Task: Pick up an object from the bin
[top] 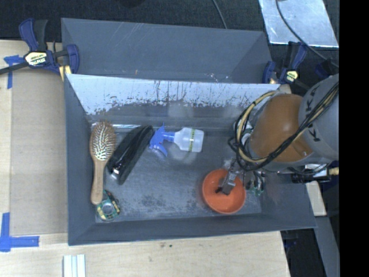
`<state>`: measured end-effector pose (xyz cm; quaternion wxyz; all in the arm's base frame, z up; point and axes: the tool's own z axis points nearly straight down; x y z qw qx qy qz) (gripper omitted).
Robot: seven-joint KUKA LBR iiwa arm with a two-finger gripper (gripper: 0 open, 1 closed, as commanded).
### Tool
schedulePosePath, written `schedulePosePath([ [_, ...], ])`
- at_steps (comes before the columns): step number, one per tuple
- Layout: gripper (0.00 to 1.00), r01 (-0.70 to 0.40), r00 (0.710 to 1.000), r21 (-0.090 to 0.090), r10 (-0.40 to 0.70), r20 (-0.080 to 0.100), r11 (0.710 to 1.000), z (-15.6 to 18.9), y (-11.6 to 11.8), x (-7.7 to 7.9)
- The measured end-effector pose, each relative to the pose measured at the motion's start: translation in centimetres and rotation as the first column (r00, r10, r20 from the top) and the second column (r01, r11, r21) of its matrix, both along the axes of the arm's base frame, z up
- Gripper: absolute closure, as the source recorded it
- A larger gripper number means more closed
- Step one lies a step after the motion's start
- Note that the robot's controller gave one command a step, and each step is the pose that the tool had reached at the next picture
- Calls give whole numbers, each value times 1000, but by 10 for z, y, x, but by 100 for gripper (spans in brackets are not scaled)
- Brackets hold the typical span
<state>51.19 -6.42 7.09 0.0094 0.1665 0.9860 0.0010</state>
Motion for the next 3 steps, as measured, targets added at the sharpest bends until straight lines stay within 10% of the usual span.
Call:
schedulePosePath([
  [3, 100, -4, 1000, 0, 4, 3, 1000, 27, 0, 0],
])
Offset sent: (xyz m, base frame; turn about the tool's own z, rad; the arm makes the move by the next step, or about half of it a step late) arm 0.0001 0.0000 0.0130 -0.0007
